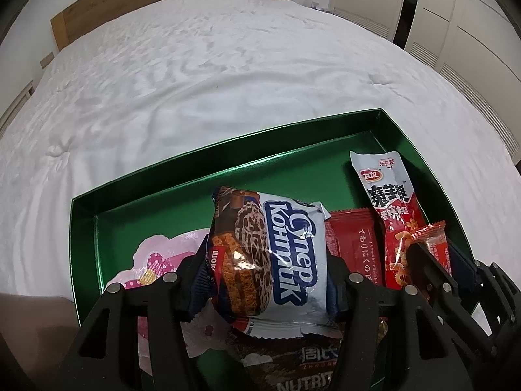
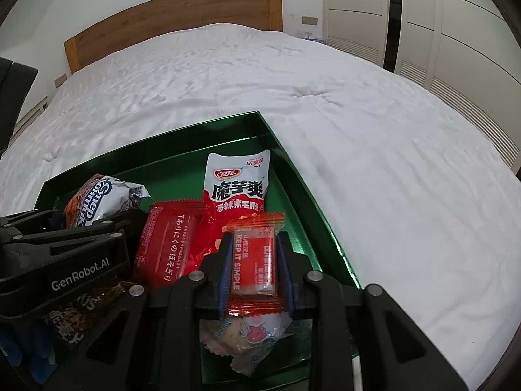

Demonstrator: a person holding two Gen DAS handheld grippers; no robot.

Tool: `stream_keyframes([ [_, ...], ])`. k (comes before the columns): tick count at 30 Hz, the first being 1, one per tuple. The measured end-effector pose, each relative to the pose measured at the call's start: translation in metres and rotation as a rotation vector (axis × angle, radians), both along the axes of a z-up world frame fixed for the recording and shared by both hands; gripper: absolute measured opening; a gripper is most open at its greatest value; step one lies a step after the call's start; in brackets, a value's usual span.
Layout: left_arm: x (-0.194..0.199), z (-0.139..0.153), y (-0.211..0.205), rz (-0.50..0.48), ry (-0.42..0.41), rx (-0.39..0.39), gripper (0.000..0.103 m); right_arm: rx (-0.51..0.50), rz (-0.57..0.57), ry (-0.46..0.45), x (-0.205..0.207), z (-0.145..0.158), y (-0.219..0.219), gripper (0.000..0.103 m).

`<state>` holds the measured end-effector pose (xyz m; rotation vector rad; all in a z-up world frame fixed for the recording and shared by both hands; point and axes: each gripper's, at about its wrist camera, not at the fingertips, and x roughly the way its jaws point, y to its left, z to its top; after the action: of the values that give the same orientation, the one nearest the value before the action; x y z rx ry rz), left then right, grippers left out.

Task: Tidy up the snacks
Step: 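Lower the bar with the left tool while the right tool lowers the candy into the tray, then open both tools and pull them back from the tray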

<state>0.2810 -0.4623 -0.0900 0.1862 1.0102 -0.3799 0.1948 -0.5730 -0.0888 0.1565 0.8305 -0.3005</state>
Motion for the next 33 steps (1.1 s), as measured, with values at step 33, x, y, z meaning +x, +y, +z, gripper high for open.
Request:
stream_keyframes([
  [33, -0.117, 0.1, 0.051, -0.027, -0.223, -0.115, 0.074, -0.111, 0.036, -0.042, -0.078, 0.073, 0.026, 0.103],
])
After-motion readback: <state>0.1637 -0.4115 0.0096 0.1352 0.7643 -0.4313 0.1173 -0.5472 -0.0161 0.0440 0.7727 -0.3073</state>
